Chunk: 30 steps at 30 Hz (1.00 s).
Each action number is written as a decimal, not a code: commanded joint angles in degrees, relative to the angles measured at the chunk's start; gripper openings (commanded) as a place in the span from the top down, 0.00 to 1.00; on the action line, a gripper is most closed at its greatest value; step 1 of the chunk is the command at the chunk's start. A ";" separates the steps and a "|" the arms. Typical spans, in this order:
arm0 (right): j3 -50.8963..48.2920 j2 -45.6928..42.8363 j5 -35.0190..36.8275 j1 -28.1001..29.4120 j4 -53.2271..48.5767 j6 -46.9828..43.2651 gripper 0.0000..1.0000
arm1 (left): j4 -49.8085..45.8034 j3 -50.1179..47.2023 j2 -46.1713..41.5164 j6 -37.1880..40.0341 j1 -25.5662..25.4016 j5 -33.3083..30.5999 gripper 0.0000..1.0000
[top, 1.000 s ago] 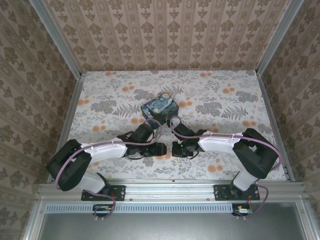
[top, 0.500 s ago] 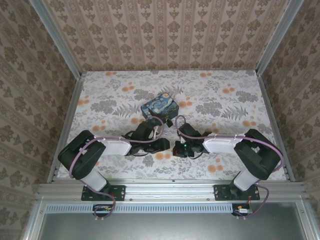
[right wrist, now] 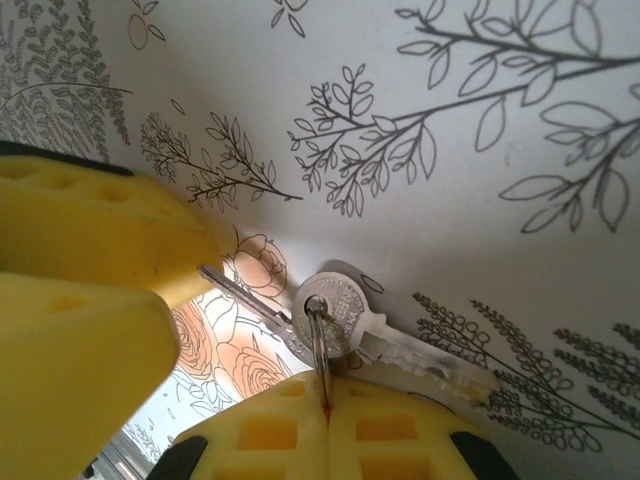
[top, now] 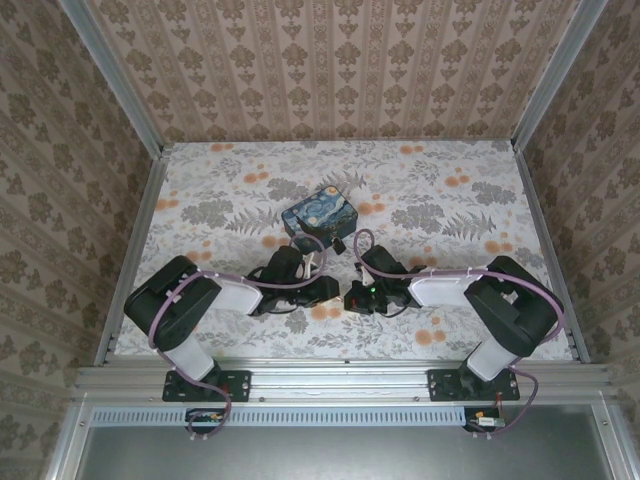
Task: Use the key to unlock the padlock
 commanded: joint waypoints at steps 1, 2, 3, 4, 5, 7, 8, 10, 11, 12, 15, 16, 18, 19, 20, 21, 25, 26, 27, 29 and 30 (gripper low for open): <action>-1.12 6.21 5.08 0.80 8.62 0.60 0.98 | -2.81 -1.22 -1.49 0.16 -0.71 1.40 0.63; -1.05 6.33 4.86 0.72 8.90 0.73 0.98 | -3.02 -1.30 -1.53 0.24 -0.66 1.35 0.64; -1.11 6.45 4.83 0.71 9.40 0.79 0.98 | -2.94 -1.47 -1.40 0.33 -0.64 1.38 0.65; -1.20 6.65 4.74 0.69 9.60 0.88 0.98 | -2.87 -1.56 -1.32 0.29 -0.68 1.39 0.66; -1.20 6.67 4.61 0.63 9.71 0.81 0.98 | -2.72 -1.66 -1.17 0.27 -0.69 1.39 0.67; -1.21 6.70 4.44 0.66 10.03 0.73 0.98 | -2.82 -1.66 -0.94 0.44 -0.67 1.34 0.68; -1.20 6.70 4.39 0.67 9.99 0.61 0.98 | -2.83 -1.62 -0.80 0.50 -0.71 1.36 0.70; -1.20 6.56 4.20 0.61 9.78 0.10 0.98 | -3.13 -1.28 -0.38 1.04 -0.62 1.22 0.71; -1.20 6.45 4.16 0.64 9.44 -0.29 0.98 | -3.39 -1.07 -0.16 1.44 -0.62 1.30 0.72; -1.14 6.37 4.23 0.60 9.08 -0.53 0.98 | -3.39 -0.88 0.23 1.63 -0.62 1.28 0.73; -1.03 6.29 4.16 0.58 8.22 -1.23 0.98 | -3.37 -0.44 0.96 2.20 -0.62 1.37 0.77; -1.03 6.27 4.33 0.61 7.98 -1.44 0.98 | -3.34 -0.35 1.11 2.41 -0.61 1.31 0.76; -1.11 6.35 4.39 0.53 7.85 -1.65 0.98 | -3.38 -0.25 1.28 2.80 -0.47 1.41 0.77; -1.20 6.27 4.45 0.43 7.91 -1.64 0.98 | -3.40 -0.12 1.28 2.92 -0.45 1.42 0.78; -1.25 6.28 4.43 0.35 7.89 -1.77 0.98 | -3.54 -0.24 1.19 3.15 -0.44 1.48 0.78; -1.33 6.26 4.44 0.27 8.02 -1.74 0.97 | -3.88 -0.17 1.16 3.47 -0.44 1.39 0.80; -1.55 5.78 4.48 -0.15 7.55 -2.26 0.97 | -5.99 0.12 0.45 5.55 -0.35 0.89 0.93; -1.55 5.55 4.48 -0.30 7.37 -2.49 0.97 | -7.16 0.41 0.20 6.50 -0.31 0.65 0.94; -1.68 5.22 4.48 -0.43 7.13 -2.80 0.97 | -8.59 0.71 -0.09 7.45 -0.30 0.28 0.98; -1.98 4.43 4.35 -0.85 6.86 -3.11 0.97 | -11.15 1.06 -1.29 9.06 0.19 -0.18 0.99; -2.07 3.88 4.34 -1.03 6.47 -3.31 0.97 | -12.81 1.07 -2.32 9.74 0.85 -0.64 0.93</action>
